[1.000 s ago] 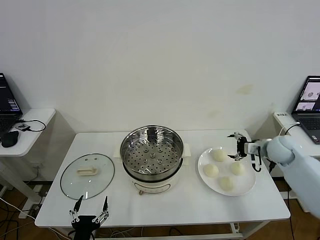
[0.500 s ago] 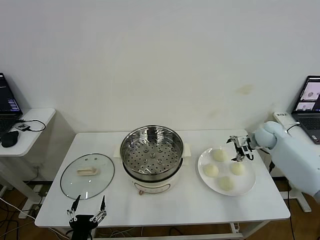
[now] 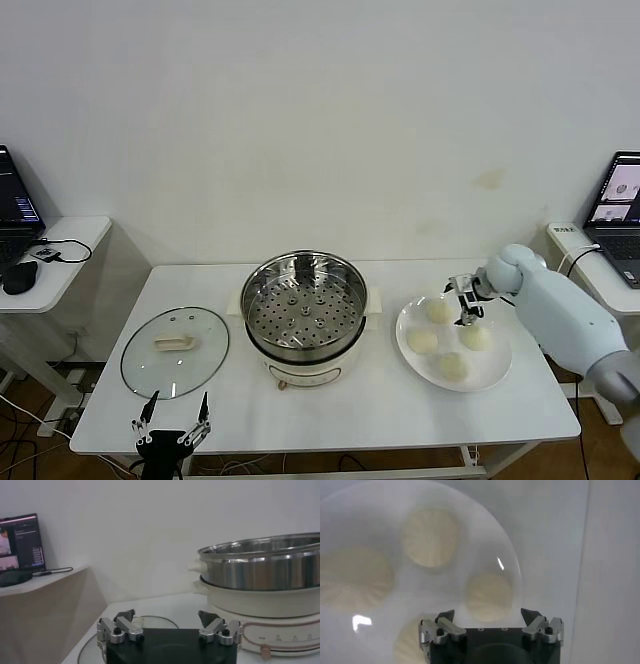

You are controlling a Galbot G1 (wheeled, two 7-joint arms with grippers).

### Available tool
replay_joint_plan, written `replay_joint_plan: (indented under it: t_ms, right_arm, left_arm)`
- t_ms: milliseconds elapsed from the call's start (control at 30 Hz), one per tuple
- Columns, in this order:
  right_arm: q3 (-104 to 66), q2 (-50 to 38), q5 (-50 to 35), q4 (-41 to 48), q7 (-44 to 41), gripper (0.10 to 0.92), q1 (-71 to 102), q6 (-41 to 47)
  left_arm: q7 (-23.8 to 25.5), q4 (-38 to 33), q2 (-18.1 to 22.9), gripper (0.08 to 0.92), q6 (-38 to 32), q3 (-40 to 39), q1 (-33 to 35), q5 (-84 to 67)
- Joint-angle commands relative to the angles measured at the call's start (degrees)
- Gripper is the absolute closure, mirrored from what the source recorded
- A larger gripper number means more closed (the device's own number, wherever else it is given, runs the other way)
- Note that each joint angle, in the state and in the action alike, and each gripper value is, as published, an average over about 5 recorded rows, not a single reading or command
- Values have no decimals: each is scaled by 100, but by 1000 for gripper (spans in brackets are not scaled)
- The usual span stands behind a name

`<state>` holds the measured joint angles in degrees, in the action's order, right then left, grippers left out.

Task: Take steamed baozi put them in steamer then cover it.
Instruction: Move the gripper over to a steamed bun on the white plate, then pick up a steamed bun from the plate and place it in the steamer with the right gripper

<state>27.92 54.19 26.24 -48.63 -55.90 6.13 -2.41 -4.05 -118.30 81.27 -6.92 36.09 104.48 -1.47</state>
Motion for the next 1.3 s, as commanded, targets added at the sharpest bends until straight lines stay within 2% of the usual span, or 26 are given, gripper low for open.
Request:
replay_joint_plan:
  t_ms: [33,200,500,767,1000,1300]
  right_arm:
    - [56,376,161,454,38,215,-65,0]
    - [11,456,223,534,69,246,-56,14]
    - [-11,466,269,533,109,351,-34,13]
    - [-16,343,232,395,144,517,-42,19]
    - [209,-68,-261,-217,122,472,-262,161]
    - [1441,-1054,-1916,-2020,25,465,-1569,566]
  left_arm:
    - [-2,47,-10,177,-25,-1,-22,1]
    - [-2,52,-14,177,-33,-7,-30,-2]
    - [-10,50,-6,177,-73,-20,1,-2]
    - [-18,24,8,177,-96,-44,31,4]
    - [-23,7,0,177,-109,-69,44,6]
    - [-21,-48,-56,177,-87,-117,20,-9]
